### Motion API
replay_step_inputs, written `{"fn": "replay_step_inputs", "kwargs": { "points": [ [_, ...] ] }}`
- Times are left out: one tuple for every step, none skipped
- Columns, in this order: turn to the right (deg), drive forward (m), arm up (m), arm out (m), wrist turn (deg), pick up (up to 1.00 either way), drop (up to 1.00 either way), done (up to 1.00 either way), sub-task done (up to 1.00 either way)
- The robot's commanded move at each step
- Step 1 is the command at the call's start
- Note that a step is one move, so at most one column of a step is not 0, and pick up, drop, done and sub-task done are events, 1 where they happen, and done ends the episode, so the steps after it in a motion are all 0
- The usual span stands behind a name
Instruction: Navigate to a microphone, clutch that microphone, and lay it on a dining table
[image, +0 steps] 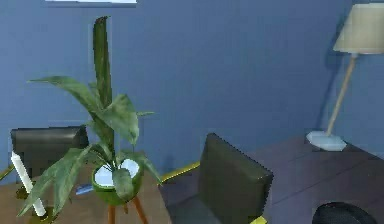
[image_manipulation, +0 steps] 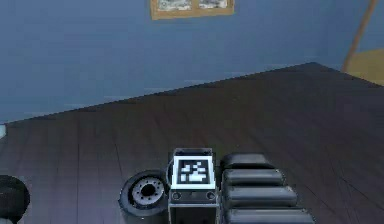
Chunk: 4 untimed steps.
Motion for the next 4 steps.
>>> {"fn": "replay_step_inputs", "kwargs": {
  "points": [
    [-45.0,0.00,0.00,0.00,0.0,0.00,0.00,0.00,0.00],
    [-45.0,0.00,0.00,0.00,0.0,0.00,0.00,0.00,0.00],
    [-45.0,0.00,0.00,0.00,0.0,0.00,0.00,0.00,0.00],
    [-24.0,0.00,0.00,0.00,0.0,0.00,0.00,0.00,0.00]
  ]
}}
